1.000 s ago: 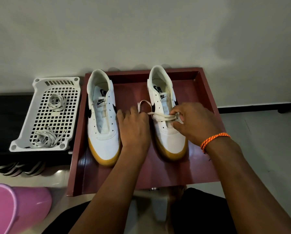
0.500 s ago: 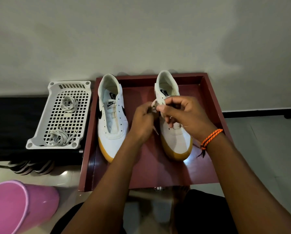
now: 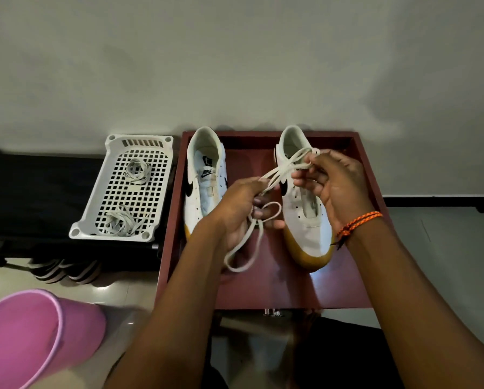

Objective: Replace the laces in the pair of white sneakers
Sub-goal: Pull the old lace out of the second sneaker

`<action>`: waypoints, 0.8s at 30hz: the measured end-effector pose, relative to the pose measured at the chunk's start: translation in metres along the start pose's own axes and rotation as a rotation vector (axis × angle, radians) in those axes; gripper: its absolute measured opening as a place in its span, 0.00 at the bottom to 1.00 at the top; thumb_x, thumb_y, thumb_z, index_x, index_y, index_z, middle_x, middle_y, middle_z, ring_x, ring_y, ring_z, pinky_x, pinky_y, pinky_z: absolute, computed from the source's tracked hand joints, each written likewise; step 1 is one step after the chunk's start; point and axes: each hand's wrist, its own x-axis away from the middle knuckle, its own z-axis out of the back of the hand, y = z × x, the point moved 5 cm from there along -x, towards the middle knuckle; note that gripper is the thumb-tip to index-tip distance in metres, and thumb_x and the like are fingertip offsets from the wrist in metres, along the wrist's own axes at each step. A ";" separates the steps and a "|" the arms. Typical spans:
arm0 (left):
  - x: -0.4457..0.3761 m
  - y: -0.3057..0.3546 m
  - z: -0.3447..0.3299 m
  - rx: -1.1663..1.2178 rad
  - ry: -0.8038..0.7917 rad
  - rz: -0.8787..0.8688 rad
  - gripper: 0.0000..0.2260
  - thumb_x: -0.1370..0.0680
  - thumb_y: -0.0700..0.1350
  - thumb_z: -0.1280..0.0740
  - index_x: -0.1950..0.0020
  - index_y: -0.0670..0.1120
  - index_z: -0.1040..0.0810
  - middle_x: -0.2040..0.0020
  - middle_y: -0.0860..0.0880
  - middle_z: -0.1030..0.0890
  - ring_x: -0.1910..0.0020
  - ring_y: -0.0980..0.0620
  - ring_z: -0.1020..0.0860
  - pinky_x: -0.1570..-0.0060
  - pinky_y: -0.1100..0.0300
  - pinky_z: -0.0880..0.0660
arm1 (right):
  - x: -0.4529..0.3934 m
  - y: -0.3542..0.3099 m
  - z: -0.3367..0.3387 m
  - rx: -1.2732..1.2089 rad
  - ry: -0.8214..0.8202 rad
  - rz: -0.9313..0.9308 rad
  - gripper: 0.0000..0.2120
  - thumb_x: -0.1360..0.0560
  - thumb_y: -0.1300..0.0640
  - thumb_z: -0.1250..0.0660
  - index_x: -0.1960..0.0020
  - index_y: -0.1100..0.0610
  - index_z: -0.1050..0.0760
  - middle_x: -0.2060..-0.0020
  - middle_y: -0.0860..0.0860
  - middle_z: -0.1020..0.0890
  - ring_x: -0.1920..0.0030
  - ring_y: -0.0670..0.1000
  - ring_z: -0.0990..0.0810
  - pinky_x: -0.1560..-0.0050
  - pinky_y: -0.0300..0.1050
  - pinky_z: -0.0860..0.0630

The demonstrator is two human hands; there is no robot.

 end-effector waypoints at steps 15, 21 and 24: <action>0.108 0.044 0.151 -0.142 0.283 -0.289 0.15 0.17 0.32 0.36 0.38 0.44 0.13 0.48 0.41 0.11 0.55 0.44 0.18 0.60 0.58 0.22 | 0.091 0.081 -0.190 0.596 -0.354 0.066 0.10 0.26 0.50 0.31 0.45 0.48 0.22 0.55 0.48 0.14 0.55 0.55 0.14 0.54 0.62 0.16; 0.198 0.056 0.248 -0.175 0.568 -0.470 0.10 0.20 0.31 0.30 0.41 0.38 0.13 0.51 0.43 0.11 0.51 0.47 0.12 0.54 0.59 0.16 | 0.131 0.110 -0.298 0.592 -0.527 -0.007 0.13 0.31 0.49 0.26 0.48 0.51 0.18 0.56 0.53 0.13 0.54 0.57 0.12 0.53 0.62 0.14; 0.239 0.046 0.297 -0.175 0.730 -0.497 0.08 0.21 0.33 0.28 0.43 0.40 0.13 0.54 0.45 0.11 0.56 0.50 0.12 0.57 0.61 0.16 | 0.147 0.142 -0.348 0.648 -0.557 -0.010 0.12 0.34 0.48 0.25 0.54 0.54 0.16 0.62 0.53 0.13 0.58 0.57 0.12 0.55 0.64 0.15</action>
